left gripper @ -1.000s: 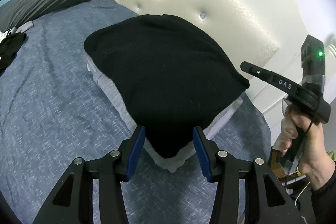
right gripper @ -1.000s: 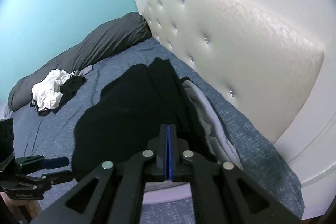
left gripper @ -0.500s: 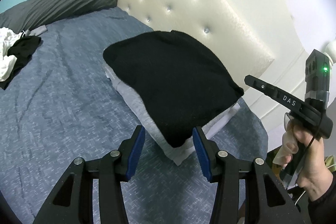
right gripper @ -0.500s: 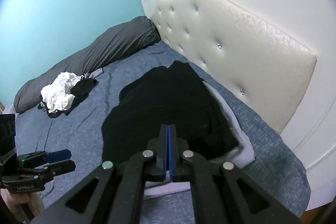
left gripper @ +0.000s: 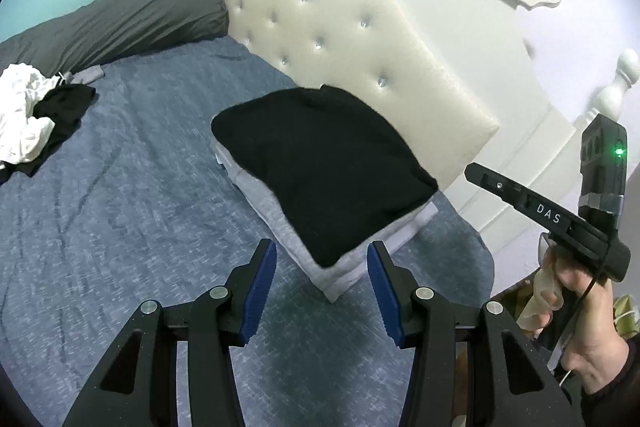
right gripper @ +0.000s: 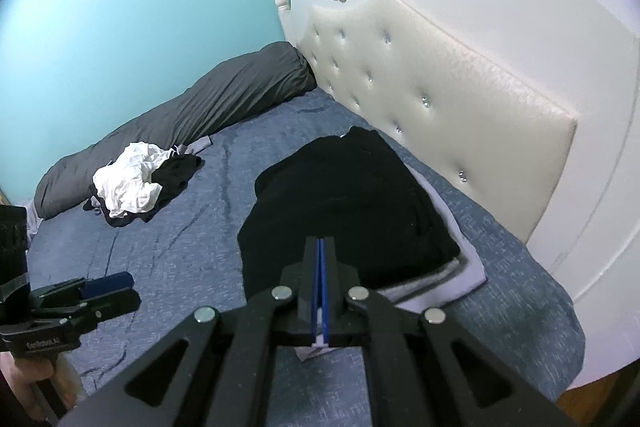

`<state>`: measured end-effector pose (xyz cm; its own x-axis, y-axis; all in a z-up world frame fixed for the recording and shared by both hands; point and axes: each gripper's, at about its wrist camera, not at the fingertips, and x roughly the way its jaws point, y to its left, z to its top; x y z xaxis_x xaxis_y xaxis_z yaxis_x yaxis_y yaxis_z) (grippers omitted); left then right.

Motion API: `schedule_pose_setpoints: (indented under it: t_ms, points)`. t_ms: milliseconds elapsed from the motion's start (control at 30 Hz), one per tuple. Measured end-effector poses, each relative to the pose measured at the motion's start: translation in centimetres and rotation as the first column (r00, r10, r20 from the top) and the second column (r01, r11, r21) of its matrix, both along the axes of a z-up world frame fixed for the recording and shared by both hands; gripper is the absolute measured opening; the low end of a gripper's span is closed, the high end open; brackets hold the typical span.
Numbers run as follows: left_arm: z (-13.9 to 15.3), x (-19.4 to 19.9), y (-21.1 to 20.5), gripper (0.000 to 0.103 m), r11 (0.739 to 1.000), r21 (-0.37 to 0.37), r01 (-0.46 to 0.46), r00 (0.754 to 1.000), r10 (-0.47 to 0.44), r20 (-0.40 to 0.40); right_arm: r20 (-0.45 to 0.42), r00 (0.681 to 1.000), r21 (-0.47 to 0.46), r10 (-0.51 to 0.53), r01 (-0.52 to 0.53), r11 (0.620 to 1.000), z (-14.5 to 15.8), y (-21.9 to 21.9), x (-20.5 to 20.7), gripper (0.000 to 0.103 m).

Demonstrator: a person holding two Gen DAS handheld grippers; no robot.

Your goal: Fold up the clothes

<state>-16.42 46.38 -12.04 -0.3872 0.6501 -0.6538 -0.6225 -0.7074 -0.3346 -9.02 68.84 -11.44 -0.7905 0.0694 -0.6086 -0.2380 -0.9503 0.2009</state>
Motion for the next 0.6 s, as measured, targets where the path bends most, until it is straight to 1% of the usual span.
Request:
schedule_pose_setpoints:
  t_ms: [167,233,333,600]
  points:
    - [2.0,1.6,-1.5,0.053,1.000,0.001,-0.008,1.000,0.008,-0.030,-0.023,1.000,-0.016,-0.009,0.008,1.000,1.8,-1.7,2.0,0.001]
    - [2.7,2.3,-2.1,0.056,1.000,0.003,-0.009,0.999,0.009,-0.042,-0.027,1.000,-0.014,-0.007,0.006,1.000,2.5,-2.5,2.9,0.002]
    - [3.7,3.5,-2.9,0.057,1.000,0.004,-0.011,0.998,0.012,-0.058,-0.036,0.999,-0.020,-0.003,0.002,1.000,3.5,-3.7,4.2,0.002]
    - [5.5,5.9,-5.1,0.058,1.000,0.007,-0.015,0.996,0.016,-0.084,-0.049,0.999,-0.015,-0.015,0.014,1.000,4.8,-5.9,6.9,0.002]
